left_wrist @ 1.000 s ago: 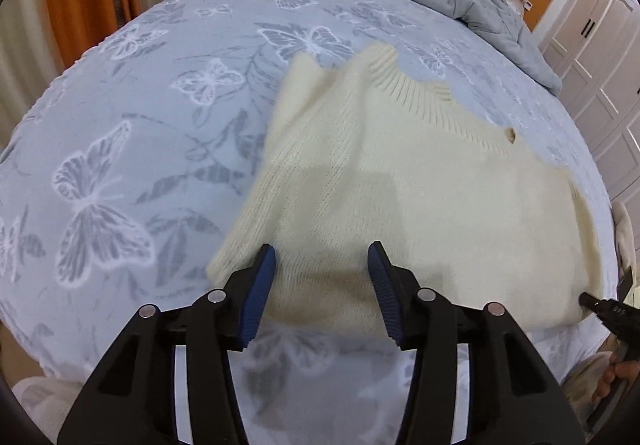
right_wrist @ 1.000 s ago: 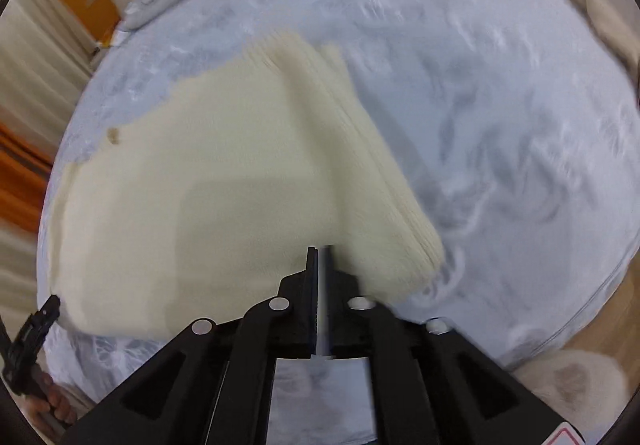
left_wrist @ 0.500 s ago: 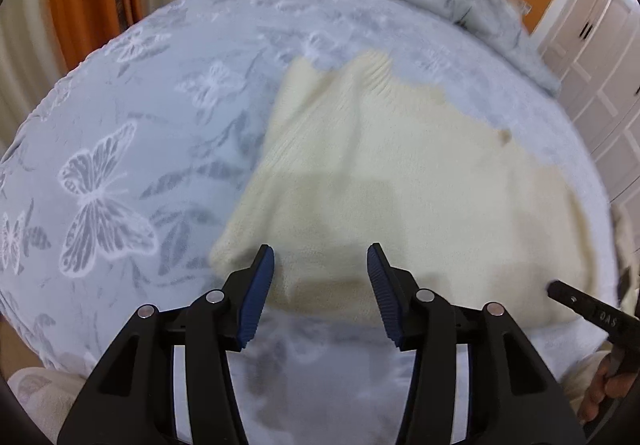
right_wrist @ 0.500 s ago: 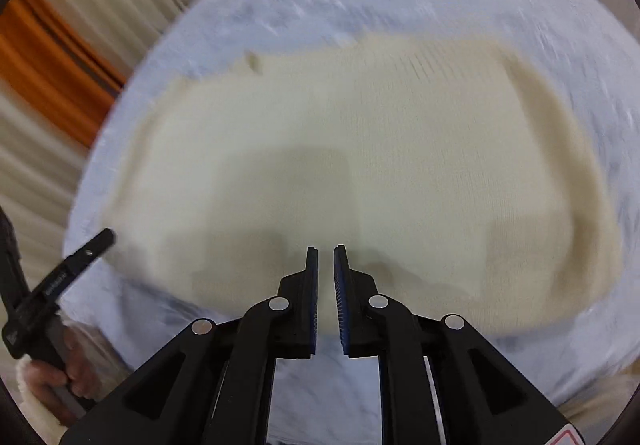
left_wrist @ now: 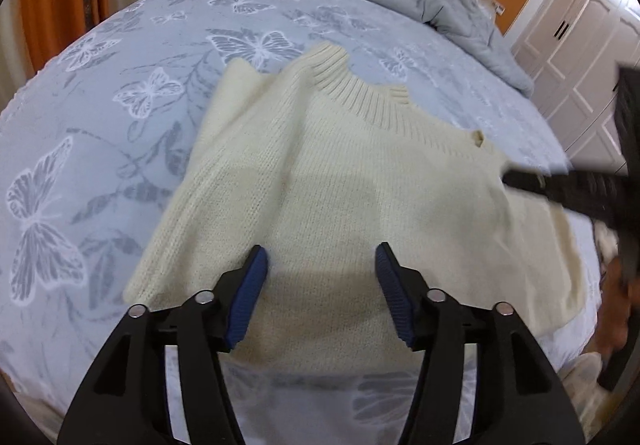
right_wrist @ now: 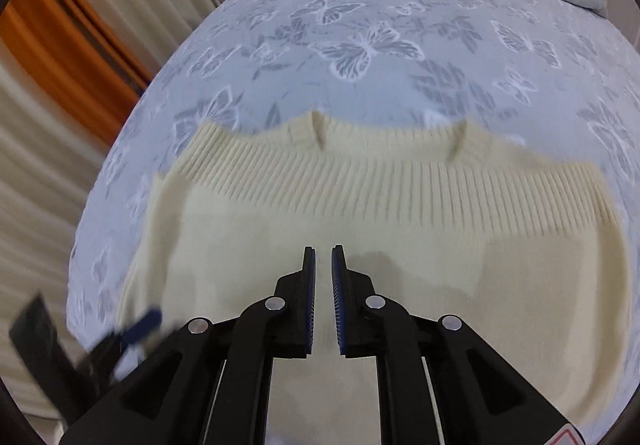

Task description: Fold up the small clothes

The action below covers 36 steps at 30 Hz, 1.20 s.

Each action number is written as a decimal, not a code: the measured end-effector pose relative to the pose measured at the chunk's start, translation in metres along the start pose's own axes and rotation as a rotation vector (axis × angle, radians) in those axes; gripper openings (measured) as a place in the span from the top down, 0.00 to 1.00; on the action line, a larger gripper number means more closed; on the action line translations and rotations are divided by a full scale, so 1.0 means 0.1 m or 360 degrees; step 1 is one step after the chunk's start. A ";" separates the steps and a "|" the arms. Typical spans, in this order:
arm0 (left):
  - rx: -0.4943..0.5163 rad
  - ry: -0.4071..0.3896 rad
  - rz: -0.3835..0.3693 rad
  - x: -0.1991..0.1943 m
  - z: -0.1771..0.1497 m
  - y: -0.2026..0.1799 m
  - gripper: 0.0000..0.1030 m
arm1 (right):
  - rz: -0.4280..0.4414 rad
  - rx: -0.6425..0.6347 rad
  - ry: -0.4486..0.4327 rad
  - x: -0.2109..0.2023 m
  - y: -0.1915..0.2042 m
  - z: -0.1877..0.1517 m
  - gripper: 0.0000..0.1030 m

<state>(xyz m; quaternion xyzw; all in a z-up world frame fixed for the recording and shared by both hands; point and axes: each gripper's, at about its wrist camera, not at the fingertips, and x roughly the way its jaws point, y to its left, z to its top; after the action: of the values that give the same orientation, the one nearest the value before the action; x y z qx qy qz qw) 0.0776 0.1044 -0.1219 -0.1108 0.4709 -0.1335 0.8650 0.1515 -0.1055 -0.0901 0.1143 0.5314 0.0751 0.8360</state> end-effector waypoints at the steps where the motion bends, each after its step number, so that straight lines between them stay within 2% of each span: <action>1: -0.0011 -0.0002 -0.0018 0.00 0.01 0.00 0.34 | -0.0049 0.0000 0.0076 0.23 0.01 0.07 0.90; 2: -0.0008 -0.0002 -0.0040 0.01 0.01 -0.02 0.32 | -0.0087 0.0002 0.0179 0.48 -0.04 0.09 0.92; 3: 0.0002 -0.0009 -0.0044 0.00 0.01 -0.03 0.31 | -0.0077 0.0010 0.0210 0.66 -0.08 0.10 0.97; 4: 0.0014 -0.0022 -0.0045 -0.02 0.02 -0.05 0.31 | -0.0076 0.0004 0.0157 0.66 -0.06 0.15 0.98; 5: 0.0017 -0.0044 -0.0060 -0.08 0.04 -0.06 0.31 | -0.0089 0.0006 0.0180 0.64 -0.04 0.20 0.98; 7: -0.0024 -0.0111 -0.0115 -0.22 0.14 -0.05 0.31 | 0.0001 0.0047 0.0104 0.46 -0.01 0.29 0.93; 8: -0.0056 -0.0177 -0.0159 -0.29 0.27 -0.04 0.31 | 0.0033 0.0052 0.0056 0.38 0.01 0.31 0.93; 10: -0.0112 -0.0213 -0.0182 -0.27 0.53 -0.03 0.31 | 0.0062 0.0080 -0.0019 0.25 0.00 0.35 0.93; 12: -0.0177 -0.0131 -0.0153 -0.02 0.82 -0.01 0.31 | 0.0046 0.0094 -0.0021 0.27 -0.06 0.36 0.93; 14: -0.0228 0.0006 -0.0066 0.41 1.04 0.04 0.31 | -0.0083 0.0127 -0.0008 0.36 -0.31 0.37 0.94; 15: -0.0233 0.0049 0.0009 0.54 1.08 0.07 0.34 | -0.0172 0.0189 -0.0044 0.33 -0.51 0.36 0.97; 16: -0.0227 0.0090 0.0057 0.68 1.11 0.10 0.36 | -0.0279 0.0314 -0.0143 0.18 -0.84 0.33 0.96; 18: -0.0189 0.0071 0.0071 0.78 1.12 0.13 0.35 | -0.0441 0.0505 -0.0302 -0.12 -1.44 0.19 0.95; 19: -0.0151 0.0053 0.0079 0.77 1.11 0.11 0.31 | -0.0485 0.0542 -0.0283 -0.15 -1.64 0.11 0.90; 20: -0.0105 0.0044 0.0089 0.78 1.09 0.06 0.30 | -0.0490 0.0556 -0.0205 -0.09 -1.84 0.04 0.98; 21: -0.0038 0.0020 0.0124 0.80 1.04 0.00 0.26 | -0.0398 0.0529 -0.0145 0.01 -2.04 -0.05 0.99; 22: 0.0018 -0.0001 0.0155 0.82 1.00 -0.06 0.20 | -0.0344 0.0489 -0.0168 -0.02 -2.09 -0.08 1.00; 24: 0.0141 -0.0007 0.0254 0.88 0.96 -0.19 0.16 | -0.0390 0.0453 -0.0135 -0.10 -2.03 -0.04 1.00; 25: 0.0176 0.0004 0.0293 0.91 0.96 -0.21 0.16 | -0.0424 0.0442 -0.0152 -0.19 -1.94 0.00 0.96; 26: 0.0189 0.0020 0.0314 0.91 0.98 -0.24 0.16 | -0.0367 0.0395 -0.0200 -0.32 -1.80 0.00 0.90; 29: 0.0081 0.0030 0.0237 0.69 1.00 -0.20 0.17 | -0.0302 0.0280 -0.0246 -0.54 -1.65 -0.16 0.89; 31: -0.0006 0.0002 0.0171 0.45 0.93 -0.15 0.17 | -0.0309 0.0333 -0.0200 -0.60 -1.70 -0.45 0.89; 33: -0.0034 0.0010 0.0182 0.31 0.77 -0.05 0.17 | -0.0397 0.0405 -0.0107 -0.52 -1.84 -0.69 0.90; 34: -0.0040 0.0035 0.0197 0.30 0.70 -0.01 0.17 | -0.0428 0.0401 -0.0058 -0.42 -1.90 -0.86 0.99; 36: -0.0001 0.0082 0.0209 0.35 0.52 0.08 0.20 | -0.0397 0.0401 -0.0136 -0.50 -1.91 -0.95 1.00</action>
<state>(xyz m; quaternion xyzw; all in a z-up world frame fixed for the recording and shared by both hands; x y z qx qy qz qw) 0.1405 0.1036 -0.1239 -0.0765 0.4992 -0.0790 0.8595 0.0449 -0.2908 -0.1373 0.1544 0.5107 -0.1013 0.8397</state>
